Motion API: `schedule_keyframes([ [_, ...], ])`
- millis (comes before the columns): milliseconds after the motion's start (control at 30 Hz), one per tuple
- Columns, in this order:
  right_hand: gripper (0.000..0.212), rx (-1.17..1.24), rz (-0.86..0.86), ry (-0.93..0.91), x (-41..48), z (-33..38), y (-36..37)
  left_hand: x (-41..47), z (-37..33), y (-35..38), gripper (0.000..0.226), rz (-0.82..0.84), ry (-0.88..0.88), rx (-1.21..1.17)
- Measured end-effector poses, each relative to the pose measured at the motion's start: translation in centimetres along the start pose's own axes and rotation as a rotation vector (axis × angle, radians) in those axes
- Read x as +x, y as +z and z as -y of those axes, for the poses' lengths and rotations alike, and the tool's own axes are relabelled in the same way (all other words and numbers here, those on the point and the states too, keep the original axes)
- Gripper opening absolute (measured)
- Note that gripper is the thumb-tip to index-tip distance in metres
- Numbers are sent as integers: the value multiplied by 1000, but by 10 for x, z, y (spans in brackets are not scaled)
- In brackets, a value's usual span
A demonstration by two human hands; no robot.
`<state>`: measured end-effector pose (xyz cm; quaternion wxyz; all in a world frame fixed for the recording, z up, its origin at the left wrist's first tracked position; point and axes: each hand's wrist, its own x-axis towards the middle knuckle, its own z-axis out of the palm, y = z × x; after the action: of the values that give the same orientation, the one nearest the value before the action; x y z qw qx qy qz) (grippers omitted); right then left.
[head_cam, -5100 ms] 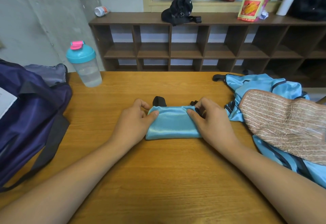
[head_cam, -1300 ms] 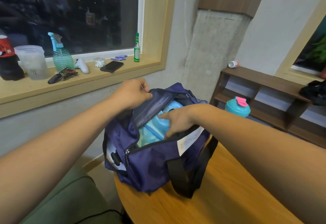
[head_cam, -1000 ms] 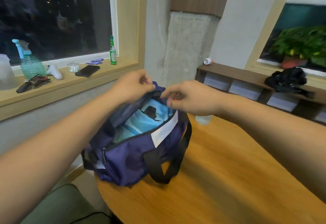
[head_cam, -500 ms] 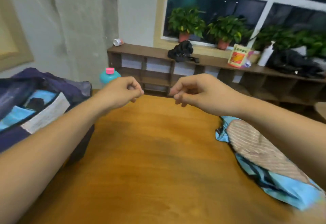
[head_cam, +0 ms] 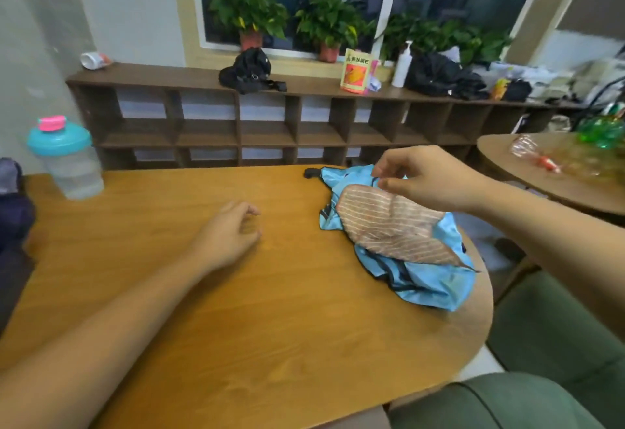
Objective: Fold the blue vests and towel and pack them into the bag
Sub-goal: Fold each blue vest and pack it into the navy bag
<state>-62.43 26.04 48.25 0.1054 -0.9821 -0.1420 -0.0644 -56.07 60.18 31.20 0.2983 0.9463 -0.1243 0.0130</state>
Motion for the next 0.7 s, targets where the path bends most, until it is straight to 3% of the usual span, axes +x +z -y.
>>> schedule_keyframes([
  [233, 91, -184, 245, 204, -6, -57, 55, -5, 7, 33, 49, -5, 36, 176],
  [300, 101, -218, 273, 205, -4, -64, 75, -6, 9, 34, 49, -12, 42, 174],
  [400, 87, -264, 301, 191, 0, -66, 98, -6, 12, 33, 48, -10, 38, 145],
  [567, 24, -282, 280, 86, 16, -60, 91, -5, 16, 32, 45, -11, 48, 117],
  [700, 20, -276, 147, 61, 38, -60, 52, -4, 14, 31, 44, -11, 37, 109],
])
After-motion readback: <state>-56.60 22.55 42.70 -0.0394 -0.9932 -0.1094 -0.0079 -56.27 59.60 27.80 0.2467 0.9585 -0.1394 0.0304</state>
